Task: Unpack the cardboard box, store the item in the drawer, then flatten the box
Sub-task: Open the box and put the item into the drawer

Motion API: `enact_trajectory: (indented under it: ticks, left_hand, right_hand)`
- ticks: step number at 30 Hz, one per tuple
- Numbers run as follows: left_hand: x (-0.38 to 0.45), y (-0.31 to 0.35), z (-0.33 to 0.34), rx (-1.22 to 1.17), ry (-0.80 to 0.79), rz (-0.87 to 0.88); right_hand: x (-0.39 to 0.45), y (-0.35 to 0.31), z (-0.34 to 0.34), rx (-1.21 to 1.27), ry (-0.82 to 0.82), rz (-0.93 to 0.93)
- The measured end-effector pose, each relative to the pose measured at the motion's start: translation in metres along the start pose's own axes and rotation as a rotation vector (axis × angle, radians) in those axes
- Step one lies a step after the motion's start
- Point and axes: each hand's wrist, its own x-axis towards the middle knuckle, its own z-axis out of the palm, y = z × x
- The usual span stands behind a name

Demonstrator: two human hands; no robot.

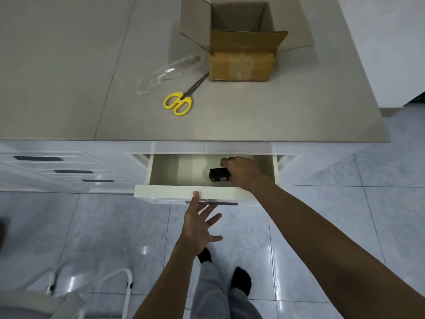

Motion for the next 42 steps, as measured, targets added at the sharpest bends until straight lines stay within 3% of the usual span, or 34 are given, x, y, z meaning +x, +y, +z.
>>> enact_trajectory:
  ticks: [16,19,21,23,25,27,28,31,34,42]
  left_hand:
    - [-0.006,0.001,0.003,-0.021,0.018,0.001]
    - [-0.013,0.001,0.011,-0.069,0.080,-0.005]
    - [-0.019,0.000,0.024,-0.108,0.240,0.070]
    - [-0.028,-0.001,0.039,-0.140,0.390,0.178]
    - [-0.037,0.001,0.054,-0.237,0.358,0.211]
    - [-0.043,0.005,0.065,-0.356,0.278,0.193]
    - [-0.046,0.007,0.068,-0.410,0.244,0.185]
    - [-0.057,0.012,0.076,-0.463,0.181,0.166]
    - [-0.071,0.016,0.077,-0.411,0.147,0.139]
    - [-0.072,0.021,0.092,-0.329,0.162,0.023]
  right_hand:
    - [0.004,0.003,0.002,0.146,-0.143,0.025]
    - [-0.010,-0.009,-0.022,0.169,-0.137,-0.062]
    - [-0.024,-0.025,-0.047,0.084,0.056,-0.228]
    - [-0.037,-0.037,-0.070,0.017,0.468,-0.417]
    - [-0.047,-0.046,-0.095,-0.002,0.784,-0.473]
    - [-0.048,-0.046,-0.117,-0.057,0.854,-0.383]
    - [-0.049,-0.043,-0.126,-0.099,0.792,-0.298]
    - [-0.055,-0.026,-0.137,-0.122,0.382,-0.018]
    - [-0.060,-0.017,-0.134,-0.053,0.114,0.045]
    - [-0.057,-0.016,-0.156,0.105,-0.080,0.070]
